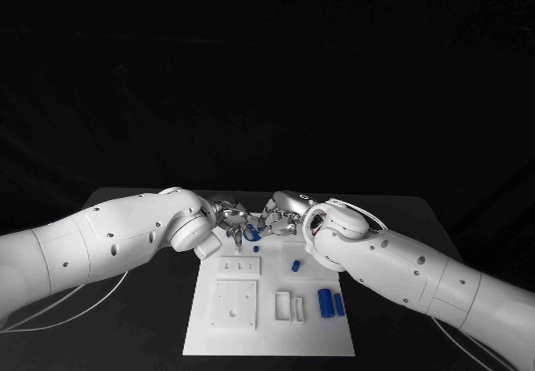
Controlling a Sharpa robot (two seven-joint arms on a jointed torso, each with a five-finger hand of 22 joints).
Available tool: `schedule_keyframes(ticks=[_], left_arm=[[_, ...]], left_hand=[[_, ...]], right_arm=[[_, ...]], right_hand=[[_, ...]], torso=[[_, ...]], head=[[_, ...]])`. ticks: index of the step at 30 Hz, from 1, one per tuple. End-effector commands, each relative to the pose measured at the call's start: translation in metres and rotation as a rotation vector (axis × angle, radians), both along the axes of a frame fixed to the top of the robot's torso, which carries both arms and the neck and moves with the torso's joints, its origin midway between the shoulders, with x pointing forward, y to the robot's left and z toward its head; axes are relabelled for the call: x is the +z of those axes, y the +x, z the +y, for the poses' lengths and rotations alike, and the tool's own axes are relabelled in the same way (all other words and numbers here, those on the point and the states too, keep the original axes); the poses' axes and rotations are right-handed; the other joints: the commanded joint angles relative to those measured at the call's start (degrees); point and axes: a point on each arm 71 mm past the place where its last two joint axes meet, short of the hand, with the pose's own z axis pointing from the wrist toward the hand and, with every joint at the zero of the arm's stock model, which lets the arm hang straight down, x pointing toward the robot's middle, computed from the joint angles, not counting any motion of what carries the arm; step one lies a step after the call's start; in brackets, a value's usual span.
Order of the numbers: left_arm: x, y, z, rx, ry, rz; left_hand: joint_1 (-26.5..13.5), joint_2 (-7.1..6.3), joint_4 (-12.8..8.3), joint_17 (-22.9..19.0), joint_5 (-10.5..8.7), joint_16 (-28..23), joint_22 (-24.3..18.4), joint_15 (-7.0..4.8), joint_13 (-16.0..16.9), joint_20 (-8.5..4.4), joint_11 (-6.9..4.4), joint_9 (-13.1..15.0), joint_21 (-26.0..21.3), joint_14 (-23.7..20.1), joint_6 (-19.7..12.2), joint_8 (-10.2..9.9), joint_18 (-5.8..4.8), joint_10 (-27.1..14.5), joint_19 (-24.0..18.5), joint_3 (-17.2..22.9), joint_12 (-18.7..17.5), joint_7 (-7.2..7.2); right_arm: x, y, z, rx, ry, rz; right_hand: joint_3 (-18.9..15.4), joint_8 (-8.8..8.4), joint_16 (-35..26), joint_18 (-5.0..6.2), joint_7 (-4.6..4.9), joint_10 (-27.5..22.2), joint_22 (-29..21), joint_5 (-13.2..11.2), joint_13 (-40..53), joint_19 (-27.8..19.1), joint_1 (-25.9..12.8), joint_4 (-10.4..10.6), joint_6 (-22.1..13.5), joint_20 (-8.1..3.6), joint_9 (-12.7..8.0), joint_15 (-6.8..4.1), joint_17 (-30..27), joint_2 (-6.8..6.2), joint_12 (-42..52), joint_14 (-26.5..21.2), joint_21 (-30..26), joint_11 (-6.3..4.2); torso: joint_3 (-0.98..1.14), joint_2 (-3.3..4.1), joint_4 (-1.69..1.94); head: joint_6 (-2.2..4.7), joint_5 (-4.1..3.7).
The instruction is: Assemble the parts on the task board
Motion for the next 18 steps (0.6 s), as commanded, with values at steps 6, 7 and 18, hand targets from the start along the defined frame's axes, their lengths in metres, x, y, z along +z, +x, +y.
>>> schedule_keyframes(ticks=[6, 7, 18], left_arm=[[-0.0027, -0.0030, -0.0047, -0.039, 0.007, 0.010], [-0.0026, -0.0030, -0.0047, -0.039, 0.007, 0.009], [-0.0016, -0.0025, -0.0044, -0.036, 0.015, -0.013]], left_hand=[[-0.60, 0.18, -3.08, 0.96, 1.30, 1.33, 1.23, -0.81, 0.68, -0.68, -0.78, 8.63, 1.61, 1.05, 2.88, 1.43, 0.83, 1.63, 0.12, 2.66, 0.31, -2.47], [-0.75, 0.10, -3.22, 1.13, 1.30, 1.49, 1.40, -0.91, 0.80, -0.79, -0.91, 9.90, 1.83, 1.13, 3.19, 1.68, 0.82, 1.84, 0.15, 2.88, 0.38, -2.66], [-2.27, -1.55, -3.91, 2.92, 5.86, 2.94, 2.62, -1.88, 2.07, -1.71, -1.94, 19.38, 3.61, 2.76, 5.35, 1.65, 0.86, 3.98, 0.93, 4.82, 1.20, -3.83]], right_arm=[[0.0019, -0.0005, 0.0035, 0.021, 0.004, -0.008], [0.0016, -0.0004, 0.0035, 0.021, 0.004, -0.007], [-0.0025, 0.0006, 0.0021, 0.021, 0.009, 0.001]], right_hand=[[0.00, 0.13, -0.50, 0.21, -1.15, -0.35, 3.51, 0.26, -0.12, 2.83, -0.09, 0.39, 1.57, -0.33, -0.06, -0.11, 0.00, 0.73, -0.33, 0.20, 0.01, -0.03], [0.00, 0.13, -0.50, 0.21, -1.15, -0.35, 3.51, 0.26, -0.12, 2.83, -0.09, 0.39, 1.57, -0.33, -0.06, -0.11, 0.00, 0.73, -0.33, 0.20, 0.01, -0.03], [-0.48, 0.09, -1.57, 0.32, -0.77, -1.32, 3.12, 1.09, -0.97, 2.58, -0.71, 0.69, 0.20, -0.14, -0.22, 0.12, -0.71, 0.10, -1.65, -0.32, -1.51, 0.26]], torso=[[0.01, 0.01, 0.00], [0.00, 0.01, 0.00], [0.02, 0.00, -0.03]], head=[[-0.19, -0.08], [-0.20, -0.08], [-0.33, -0.07]])
